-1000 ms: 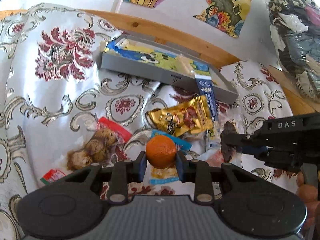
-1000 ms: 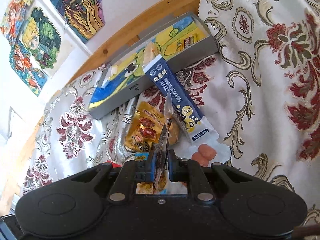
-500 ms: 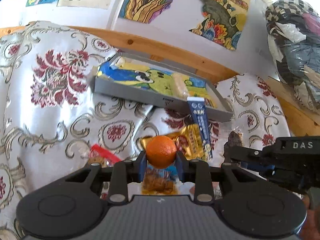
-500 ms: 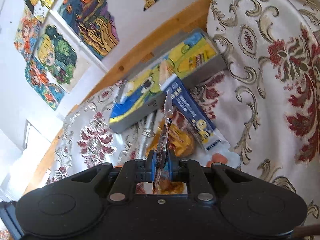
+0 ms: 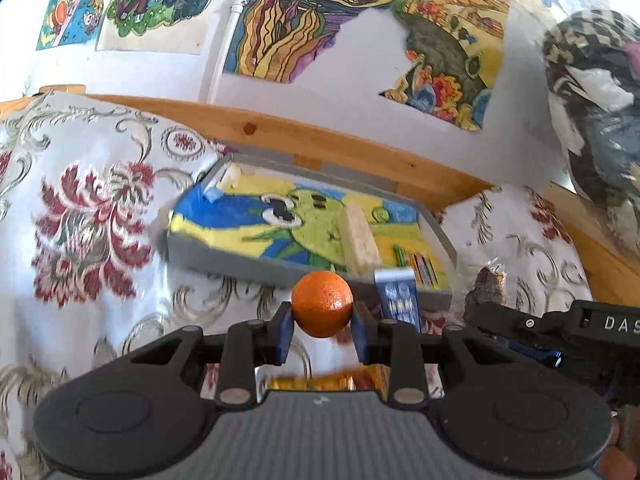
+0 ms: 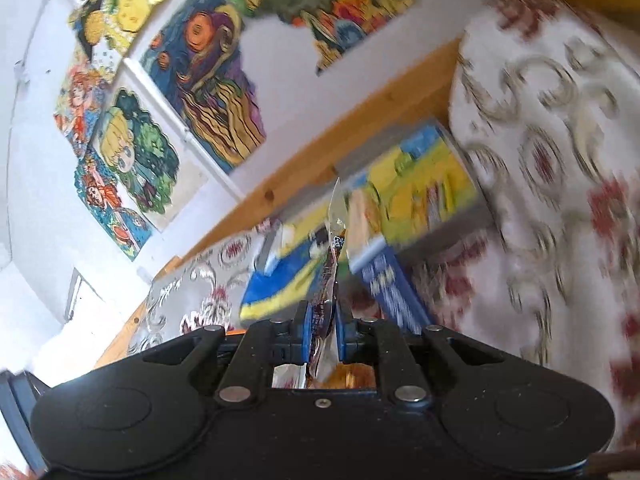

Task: Organize snacks
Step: 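Lift the meat strip toward the tray while the left tool grips the mandarin, then lower the meat strip and mandarin into the grey tray and open both tools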

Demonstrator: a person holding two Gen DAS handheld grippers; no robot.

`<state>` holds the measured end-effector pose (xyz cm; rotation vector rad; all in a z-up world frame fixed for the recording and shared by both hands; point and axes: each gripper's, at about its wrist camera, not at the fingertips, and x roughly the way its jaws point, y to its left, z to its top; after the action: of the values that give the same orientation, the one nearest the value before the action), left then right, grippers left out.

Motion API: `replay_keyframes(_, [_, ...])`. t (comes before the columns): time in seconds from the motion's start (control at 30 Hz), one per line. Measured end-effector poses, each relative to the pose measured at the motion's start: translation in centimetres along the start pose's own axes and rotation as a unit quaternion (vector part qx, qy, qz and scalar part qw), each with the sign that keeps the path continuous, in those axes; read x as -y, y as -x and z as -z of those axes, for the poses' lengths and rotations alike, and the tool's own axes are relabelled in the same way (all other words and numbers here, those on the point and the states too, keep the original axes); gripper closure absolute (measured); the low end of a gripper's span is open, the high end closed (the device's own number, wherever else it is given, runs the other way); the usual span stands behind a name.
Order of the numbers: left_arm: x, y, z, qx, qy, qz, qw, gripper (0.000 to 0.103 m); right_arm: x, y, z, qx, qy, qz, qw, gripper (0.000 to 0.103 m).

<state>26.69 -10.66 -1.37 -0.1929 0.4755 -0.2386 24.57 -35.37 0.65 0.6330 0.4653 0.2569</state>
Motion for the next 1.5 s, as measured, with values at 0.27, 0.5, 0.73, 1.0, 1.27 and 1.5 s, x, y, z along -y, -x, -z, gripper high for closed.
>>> replay_keyframes(0.27, [0.9,-4.9,-4.3,0.009,0.005,-0.021,0.9997,0.07,1.2,-4.0,-4.0,0.079,0.038,-0.016,0.996,0.09])
replay_keyframes(0.5, [1.9,-9.8,-6.0,0.001,0.013,-0.033,0.9994,0.07,3.7,-7.7,-6.3,0.1,0.032,0.0,0.995,0.09])
replay_keyframes(0.73, [2.8,-13.9,-6.4,-0.011,0.007,-0.037,0.9992,0.07,6.3,-10.2,-6.7,0.09,0.022,0.022,0.995,0.09])
replay_keyframes(1.0, [2.5,-15.9,-4.7,-0.033,0.013,-0.048,0.9982,0.07,6.8,-11.1,-6.6,0.088,0.051,0.054,0.993,0.089])
replay_keyframes(1.27, [2.4,-16.3,-4.0,-0.041,-0.003,-0.057,0.9976,0.069,6.0,-12.4,-6.6,0.057,0.104,0.082,0.99,0.084])
replay_keyframes(1.5, [2.4,-16.6,-3.8,-0.051,-0.001,-0.058,0.997,0.068,5.2,-12.9,-6.1,0.043,0.148,0.116,0.981,0.08])
